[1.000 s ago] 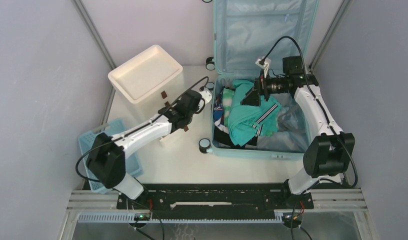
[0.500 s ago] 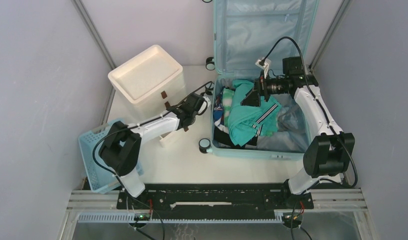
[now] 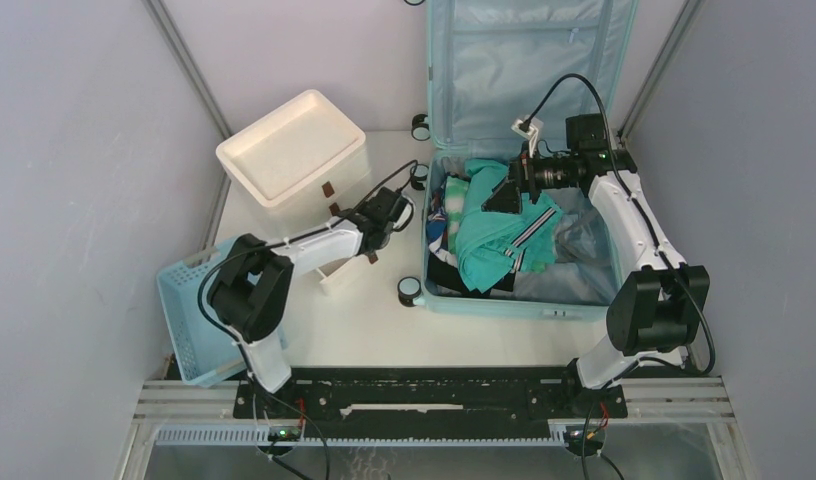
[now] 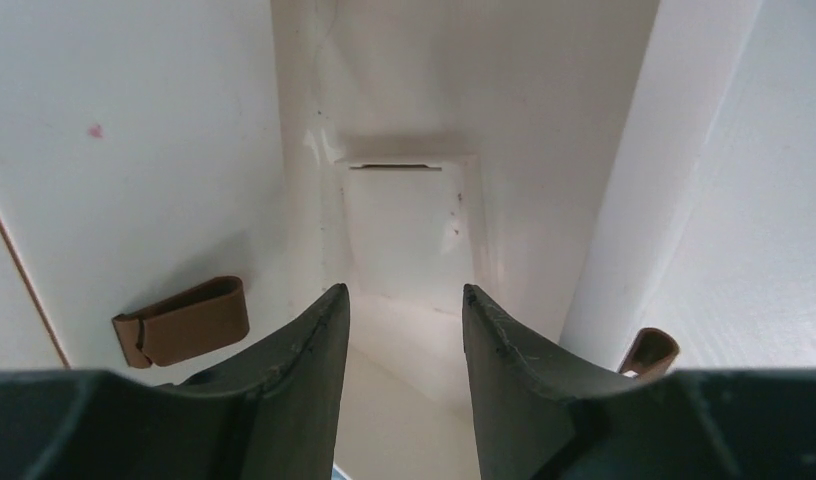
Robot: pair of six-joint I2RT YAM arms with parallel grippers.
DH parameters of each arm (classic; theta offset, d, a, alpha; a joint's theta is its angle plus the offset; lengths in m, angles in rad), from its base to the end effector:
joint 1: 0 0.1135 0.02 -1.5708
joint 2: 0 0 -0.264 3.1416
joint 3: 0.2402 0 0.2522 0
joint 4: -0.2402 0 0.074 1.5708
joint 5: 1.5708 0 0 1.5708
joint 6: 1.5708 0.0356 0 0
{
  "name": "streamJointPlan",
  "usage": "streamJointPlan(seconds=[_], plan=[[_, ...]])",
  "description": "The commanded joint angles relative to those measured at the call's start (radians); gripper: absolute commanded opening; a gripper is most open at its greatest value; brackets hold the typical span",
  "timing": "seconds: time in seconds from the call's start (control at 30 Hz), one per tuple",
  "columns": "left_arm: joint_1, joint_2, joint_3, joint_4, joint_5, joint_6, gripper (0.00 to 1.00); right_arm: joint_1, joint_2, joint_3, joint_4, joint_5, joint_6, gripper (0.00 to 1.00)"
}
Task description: Open, take out, and arrange the luggage
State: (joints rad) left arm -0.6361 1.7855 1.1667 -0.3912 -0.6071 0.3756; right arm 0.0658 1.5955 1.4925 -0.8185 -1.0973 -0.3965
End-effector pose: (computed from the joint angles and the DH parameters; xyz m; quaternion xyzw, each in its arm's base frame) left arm 0.3061 -0.2008 0.1908 0.3720 0.8422 0.2505 0.2992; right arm 0.3281 0.0534 0.3400 -0.3472 0.7490 0.4428 0.3498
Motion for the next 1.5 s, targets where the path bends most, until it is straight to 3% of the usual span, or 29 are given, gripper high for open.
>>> streamJointPlan(seconds=[0.0,0.17,0.53,0.73,0.87,1.2,1.47], plan=[[0.006,-0.084,0.090,-0.070,0.108,-0.145,0.51,-0.003,-0.011,-0.002,0.030,-0.010,-0.016,0.92],[0.006,-0.155,0.110,-0.120,0.211,-0.269,0.49,-0.003,-0.013,-0.003,0.029,-0.011,-0.017,0.92],[0.006,-0.223,0.028,-0.109,0.505,-0.431,0.23,0.001,-0.009,-0.008,0.028,-0.009,-0.019,0.92],[0.005,-0.188,-0.015,-0.069,0.587,-0.485,0.08,0.003,-0.006,-0.009,0.026,-0.003,-0.023,0.92],[0.005,-0.142,-0.021,-0.077,0.522,-0.454,0.07,0.003,-0.005,-0.012,0.025,0.000,-0.025,0.92],[0.014,0.011,0.066,-0.165,0.154,-0.254,0.01,0.001,-0.005,-0.019,0.025,0.005,-0.031,0.92],[0.116,0.062,0.137,-0.141,0.076,-0.165,0.28,-0.001,-0.006,-0.021,0.027,0.005,-0.033,0.92]])
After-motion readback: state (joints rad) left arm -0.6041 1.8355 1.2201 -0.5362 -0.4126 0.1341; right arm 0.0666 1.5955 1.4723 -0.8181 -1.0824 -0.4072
